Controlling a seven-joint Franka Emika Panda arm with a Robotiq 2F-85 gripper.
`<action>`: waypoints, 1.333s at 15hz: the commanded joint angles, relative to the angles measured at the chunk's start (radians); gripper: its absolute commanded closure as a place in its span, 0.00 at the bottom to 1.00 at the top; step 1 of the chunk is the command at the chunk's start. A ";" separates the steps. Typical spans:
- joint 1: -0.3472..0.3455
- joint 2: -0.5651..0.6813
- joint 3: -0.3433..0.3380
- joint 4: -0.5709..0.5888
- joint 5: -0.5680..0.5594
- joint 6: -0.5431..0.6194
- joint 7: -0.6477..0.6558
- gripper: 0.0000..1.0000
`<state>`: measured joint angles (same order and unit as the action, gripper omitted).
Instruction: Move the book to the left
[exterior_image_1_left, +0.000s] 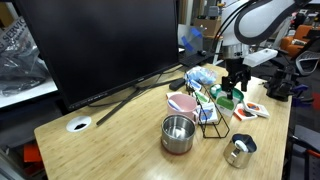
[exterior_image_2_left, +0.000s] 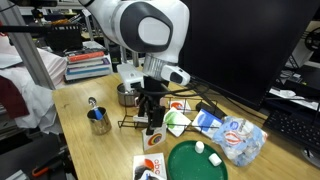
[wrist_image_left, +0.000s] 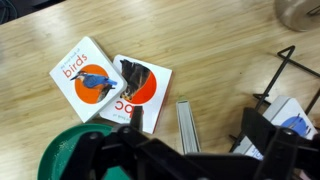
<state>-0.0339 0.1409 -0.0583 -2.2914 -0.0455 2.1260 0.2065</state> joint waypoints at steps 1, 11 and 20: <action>-0.005 0.041 0.001 0.040 0.005 -0.002 -0.061 0.00; -0.010 0.137 0.000 0.116 0.016 -0.021 -0.117 0.02; -0.016 0.168 0.001 0.138 0.033 -0.022 -0.135 0.51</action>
<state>-0.0358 0.2976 -0.0610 -2.1764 -0.0400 2.1249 0.1085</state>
